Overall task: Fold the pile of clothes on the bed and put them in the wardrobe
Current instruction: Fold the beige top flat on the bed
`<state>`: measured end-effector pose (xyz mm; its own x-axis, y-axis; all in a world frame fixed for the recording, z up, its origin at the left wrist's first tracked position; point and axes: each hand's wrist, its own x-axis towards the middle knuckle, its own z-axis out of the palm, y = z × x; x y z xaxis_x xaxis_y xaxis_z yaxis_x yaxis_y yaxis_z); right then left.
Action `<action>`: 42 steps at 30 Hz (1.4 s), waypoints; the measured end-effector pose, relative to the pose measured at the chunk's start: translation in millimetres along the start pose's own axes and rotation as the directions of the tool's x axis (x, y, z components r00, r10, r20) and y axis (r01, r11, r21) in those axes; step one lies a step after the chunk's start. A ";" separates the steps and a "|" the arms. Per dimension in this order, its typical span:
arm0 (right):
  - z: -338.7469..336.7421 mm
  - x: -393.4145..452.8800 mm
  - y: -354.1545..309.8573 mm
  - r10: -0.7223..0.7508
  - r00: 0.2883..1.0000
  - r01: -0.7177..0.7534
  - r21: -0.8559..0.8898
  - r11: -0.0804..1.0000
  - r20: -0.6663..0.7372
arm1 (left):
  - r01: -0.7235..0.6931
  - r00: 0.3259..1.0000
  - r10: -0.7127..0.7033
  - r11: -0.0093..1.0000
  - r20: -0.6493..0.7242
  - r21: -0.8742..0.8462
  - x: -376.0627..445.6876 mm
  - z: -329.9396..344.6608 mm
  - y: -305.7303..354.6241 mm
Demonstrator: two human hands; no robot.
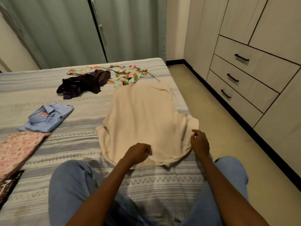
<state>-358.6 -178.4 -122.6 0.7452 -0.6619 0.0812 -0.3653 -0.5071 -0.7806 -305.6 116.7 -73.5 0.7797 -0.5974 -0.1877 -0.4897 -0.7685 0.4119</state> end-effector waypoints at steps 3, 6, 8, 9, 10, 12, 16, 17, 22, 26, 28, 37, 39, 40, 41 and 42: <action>-7.0 21.7 8.1 0.160 0.983 -0.162 0.016 0.987 0.095 | -0.106 0.994 0.105 0.994 -0.024 -0.035 25.5 19.8 39.7; -10.1 43.6 17.4 0.278 0.945 -0.297 0.097 0.950 0.171 | -0.186 0.980 0.185 0.982 -0.070 -0.015 51.4 44.6 73.1; -11.0 57.4 20.5 0.346 0.914 -0.382 0.164 0.909 0.211 | -0.207 0.971 0.213 0.976 -0.107 0.067 67.4 60.2 93.7; -11.5 65.8 23.1 0.358 0.907 -0.396 0.167 0.903 0.221 | -0.210 0.966 0.224 0.971 -0.130 0.112 76.3 67.4 104.1; -11.5 71.1 23.1 0.353 0.907 -0.392 0.155 0.907 0.230 | -0.203 0.962 0.227 0.967 -0.153 0.157 82.1 73.3 112.0; -10.0 82.4 23.7 0.346 0.908 -0.381 0.126 0.916 0.236 | -0.171 0.958 0.219 0.954 -0.187 0.245 94.4 84.5 125.3; -2.8 103.4 23.1 0.358 0.902 -0.382 0.062 0.922 0.243 | -0.062 0.953 0.162 0.932 -0.256 0.357 109.1 101.1 139.9; 0.1 110.2 23.4 0.347 0.906 -0.370 0.058 0.927 0.241 | -0.045 0.950 0.151 0.932 -0.274 0.359 112.9 104.1 141.7; 4.8 118.8 19.0 0.374 0.917 -0.399 0.283 0.872 0.141 | -0.118 0.930 0.202 0.955 -0.306 0.272 121.2 112.1 141.3; -14.1 101.4 25.9 0.565 0.823 -0.390 0.657 0.645 -0.067 | -0.294 0.915 0.284 0.956 -0.285 0.009 118.4 106.3 140.4; -23.6 91.5 41.9 0.629 0.769 -0.396 0.687 0.610 -0.115 | -0.321 0.935 0.299 0.942 -0.189 -0.100 116.5 104.0 135.8; -22.0 60.1 72.8 0.606 0.795 -0.569 0.331 0.753 -0.012 | -0.296 0.948 0.314 0.925 0.044 -0.237 105.7 87.3 130.1; -21.3 58.5 66.4 0.562 0.826 -0.531 0.288 0.797 -0.033 | -0.266 0.957 0.287 0.922 0.035 -0.281 102.9 84.3 127.9; -21.2 57.4 63.3 0.548 0.835 -0.515 0.287 0.808 -0.042 | -0.257 0.962 0.272 0.926 0.015 -0.277 101.6 83.0 126.3; -20.3 57.1 61.9 0.532 0.846 -0.498 0.295 0.816 -0.043 | -0.251 0.966 0.260 0.935 0.002 -0.252 100.7 83.4 124.5; -20.4 58.4 59.7 0.519 0.854 -0.487 0.304 0.819 -0.032 | -0.249 0.967 0.254 0.946 -0.005 -0.209 99.5 83.3 124.1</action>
<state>-348.3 -258.6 -151.8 0.4287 -0.8464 -0.3161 -0.4921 0.0746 -0.8673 -321.3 -57.2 -115.4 0.6320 -0.7716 -0.0724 -0.5759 -0.5301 0.6224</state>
